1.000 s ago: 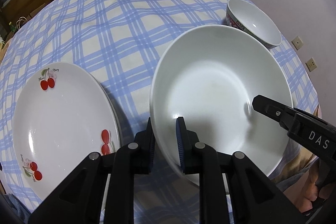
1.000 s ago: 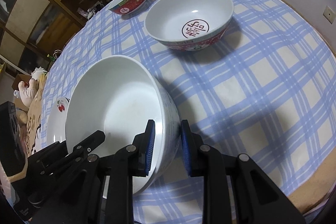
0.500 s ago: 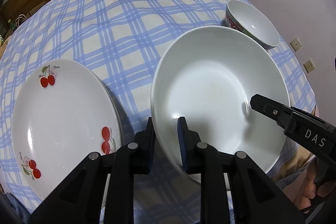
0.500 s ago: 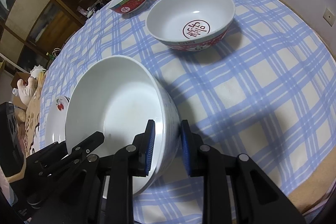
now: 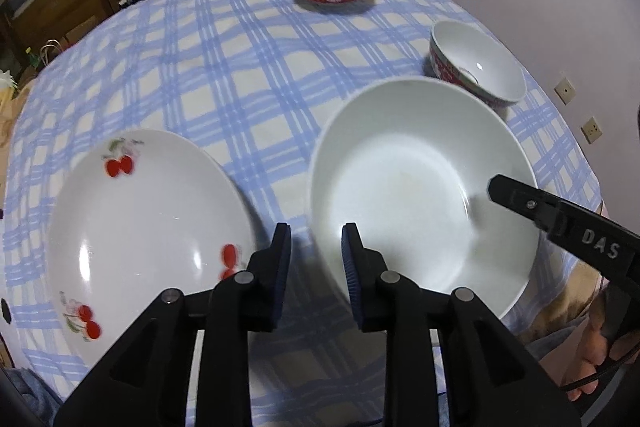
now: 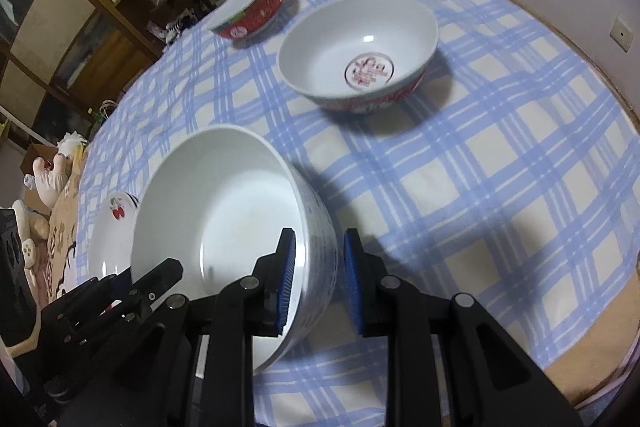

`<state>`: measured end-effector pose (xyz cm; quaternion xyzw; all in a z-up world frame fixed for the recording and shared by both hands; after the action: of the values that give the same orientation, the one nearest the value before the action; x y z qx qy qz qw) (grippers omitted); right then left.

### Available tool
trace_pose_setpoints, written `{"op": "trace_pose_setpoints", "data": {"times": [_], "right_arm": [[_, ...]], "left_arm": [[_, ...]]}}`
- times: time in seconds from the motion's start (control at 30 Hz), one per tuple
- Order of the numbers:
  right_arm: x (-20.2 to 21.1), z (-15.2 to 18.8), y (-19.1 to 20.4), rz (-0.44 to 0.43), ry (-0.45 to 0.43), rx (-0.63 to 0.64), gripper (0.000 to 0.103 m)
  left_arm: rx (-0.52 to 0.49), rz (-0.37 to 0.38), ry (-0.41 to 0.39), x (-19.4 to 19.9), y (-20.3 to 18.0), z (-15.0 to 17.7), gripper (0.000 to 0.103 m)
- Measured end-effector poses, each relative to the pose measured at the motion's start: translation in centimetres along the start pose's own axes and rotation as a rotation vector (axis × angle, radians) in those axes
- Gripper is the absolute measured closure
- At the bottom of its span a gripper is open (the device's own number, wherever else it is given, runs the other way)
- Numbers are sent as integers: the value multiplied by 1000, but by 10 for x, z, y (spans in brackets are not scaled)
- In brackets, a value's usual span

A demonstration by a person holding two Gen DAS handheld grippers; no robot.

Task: Organize plates and bowls
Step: 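Lower the large white bowl onto the cloth and open both tools, then close the left tool on the red-seal bowl rim while the right tool grips it too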

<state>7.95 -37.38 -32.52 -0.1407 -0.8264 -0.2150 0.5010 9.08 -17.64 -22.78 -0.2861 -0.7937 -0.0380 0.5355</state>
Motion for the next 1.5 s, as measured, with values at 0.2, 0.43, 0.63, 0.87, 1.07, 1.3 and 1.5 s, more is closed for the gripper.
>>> {"op": "trace_pose_setpoints", "data": {"times": [0.2,0.43,0.63,0.87,1.07,1.3,1.5], "right_arm": [[36,-12,-6,36,-129,-4,76],[61,-30,-12,42,-206,3,63],[78,-57,-20,83,-269,14,37],[79,-90,-38,91,-275,-30,10],[80,-113,-51,110,-307,-54,2],[81,-140,-59,103,-338,-70,1],[66,-148,-67,100,-324,-91,1]], "left_arm": [[28,15,-58,26,8,-13,76],[-7,37,-110,48,-2,-39,60],[-93,17,-137,57,-18,-68,27],[-157,30,-182,62,-37,-107,11],[-174,21,-197,54,-47,-138,6],[-185,32,-156,31,-60,-156,6],[-170,62,-105,0,-66,-165,6]]}}
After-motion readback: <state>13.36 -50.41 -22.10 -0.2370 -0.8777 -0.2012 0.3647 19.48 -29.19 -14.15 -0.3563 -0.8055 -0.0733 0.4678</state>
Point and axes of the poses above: each gripper's, at about its wrist camera, not at the fingertips, and x roughly against the way its jaws point, y to its left, z to its underside, the point moved 8 cm from there along -x, roughly the way its jaws point, and after that the axes turned 11 degrees about z, right-handed, at the moved point
